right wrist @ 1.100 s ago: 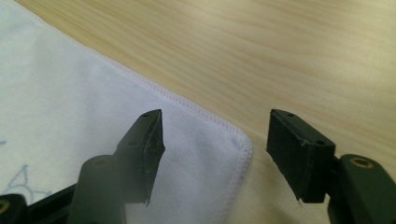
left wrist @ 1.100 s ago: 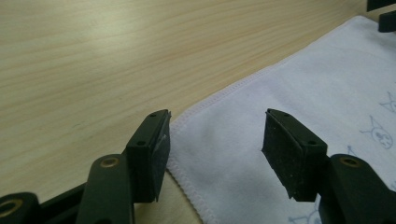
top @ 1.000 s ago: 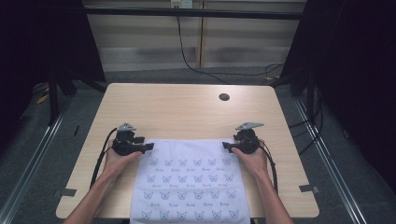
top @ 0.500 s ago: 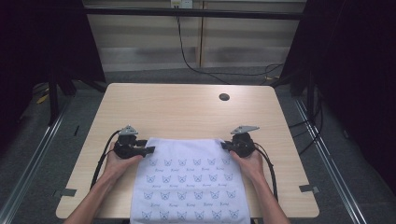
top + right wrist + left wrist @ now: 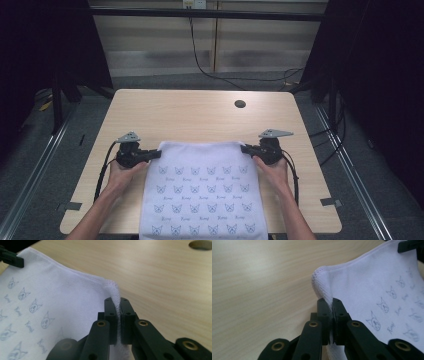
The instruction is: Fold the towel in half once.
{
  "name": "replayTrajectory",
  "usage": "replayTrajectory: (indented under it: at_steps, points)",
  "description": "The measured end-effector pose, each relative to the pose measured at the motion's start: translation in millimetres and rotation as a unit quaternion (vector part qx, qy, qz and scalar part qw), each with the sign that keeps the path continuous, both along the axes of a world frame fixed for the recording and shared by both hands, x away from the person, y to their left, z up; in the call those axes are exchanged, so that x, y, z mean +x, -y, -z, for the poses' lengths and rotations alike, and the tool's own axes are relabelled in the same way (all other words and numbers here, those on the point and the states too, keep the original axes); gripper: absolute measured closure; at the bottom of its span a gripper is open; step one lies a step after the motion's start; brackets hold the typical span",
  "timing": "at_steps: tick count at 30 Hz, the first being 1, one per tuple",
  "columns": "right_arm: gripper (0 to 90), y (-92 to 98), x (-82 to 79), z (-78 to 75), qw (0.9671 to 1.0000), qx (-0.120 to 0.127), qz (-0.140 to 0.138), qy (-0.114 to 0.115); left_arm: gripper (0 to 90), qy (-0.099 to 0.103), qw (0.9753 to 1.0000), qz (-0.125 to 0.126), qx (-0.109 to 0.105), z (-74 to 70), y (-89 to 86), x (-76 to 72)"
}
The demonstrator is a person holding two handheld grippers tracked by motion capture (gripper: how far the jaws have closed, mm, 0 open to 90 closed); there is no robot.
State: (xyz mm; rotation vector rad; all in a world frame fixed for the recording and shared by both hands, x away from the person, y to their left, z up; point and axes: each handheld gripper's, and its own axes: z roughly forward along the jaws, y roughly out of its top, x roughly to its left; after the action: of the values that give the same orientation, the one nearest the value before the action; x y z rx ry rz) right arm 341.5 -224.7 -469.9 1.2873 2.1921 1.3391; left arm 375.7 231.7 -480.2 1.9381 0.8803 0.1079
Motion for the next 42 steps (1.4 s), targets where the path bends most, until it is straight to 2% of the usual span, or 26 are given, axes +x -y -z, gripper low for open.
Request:
replayTrajectory:
  at_steps: [3, 8, 10, 14, 16, 18, 20, 22, 25, 28, 29, 31, 34, 36, 37, 40, 42]
  points:
    - [87.0, 2.9, 1.1, -16.8, 0.9999, 0.004, 0.002, 0.013, 86.7, 0.008, 0.9997, -0.006, -0.024, -13.9, -3.6, 2.8]
    - [86.9, 5.9, 6.3, -47.6, 0.9988, 0.010, 0.005, 0.047, 86.7, 0.033, 0.9988, -0.013, -0.035, -43.8, -3.7, 10.6]
    - [86.9, 7.4, 10.1, -58.2, 0.9982, 0.017, 0.006, 0.057, 86.7, 0.044, 0.9982, -0.013, -0.039, -56.6, -3.3, 15.2]
    - [87.0, 8.0, 20.7, -79.9, 0.9974, 0.014, 0.013, 0.069, 86.7, 0.063, 0.9967, -0.025, -0.044, -82.6, -0.5, 27.3]
    - [87.0, 8.2, 25.5, -91.6, 0.9966, 0.018, 0.018, 0.079, 86.7, 0.063, 0.9956, -0.036, -0.059, -91.8, 1.7, 36.2]
    - [87.0, 9.5, 31.4, -101.2, 0.9957, 0.023, 0.025, 0.086, 86.7, 0.070, 0.9949, -0.042, -0.060, -98.5, 5.2, 43.5]
    - [87.0, 11.6, 36.6, -110.7, 0.9946, 0.027, 0.032, 0.094, 86.7, 0.077, 0.9934, -0.046, -0.072, -106.7, 6.3, 48.6]
    - [87.1, 13.4, 40.7, -121.3, 0.9937, 0.029, 0.036, 0.103, 86.7, 0.086, 0.9924, -0.046, -0.075, -119.0, 7.5, 52.5]
    - [87.1, 14.0, 44.9, -140.3, 0.9918, 0.027, 0.038, 0.119, 86.8, 0.105, 0.9903, -0.047, -0.077, -141.8, 9.6, 54.7]
    - [87.1, 15.7, 44.9, -159.5, 0.9891, 0.025, 0.045, 0.138, 86.7, 0.128, 0.9882, -0.036, -0.075, -160.1, 11.1, 50.5]
    - [87.1, 16.7, 42.0, -163.5, 0.9877, 0.029, 0.049, 0.145, 86.8, 0.130, 0.9876, -0.034, -0.081, -161.8, 11.5, 46.3]
    - [87.1, 17.7, 32.9, -163.7, 0.9867, 0.043, 0.041, 0.151, 86.8, 0.136, 0.9878, -0.019, -0.074, -157.8, 11.6, 34.8]
    - [87.1, 17.0, 14.1, -151.7, 0.9888, 0.033, 0.025, 0.143, 86.8, 0.128, 0.9892, 0.001, -0.072, -139.8, 7.9, 16.2]
    - [87.1, 17.5, -0.7, -140.1, 0.9906, 0.029, 0.013, 0.133, 86.8, 0.116, 0.9913, 0.005, -0.062, -127.0, 3.8, 4.6]
    - [87.2, 17.9, -8.5, -134.1, 0.9915, 0.027, 0.009, 0.127, 86.7, 0.113, 0.9911, 0.010, -0.071, -120.4, 1.1, -1.9]
    - [87.1, 19.5, -34.0, -117.7, 0.9934, 0.025, -0.006, 0.112, 86.8, 0.097, 0.9928, 0.025, -0.065, -101.4, -4.7, -22.2]
    - [87.1, 20.6, -51.7, -107.7, 0.9940, 0.031, -0.018, 0.103, 86.8, 0.085, 0.9929, 0.033, -0.076, -91.0, -8.7, -36.1]
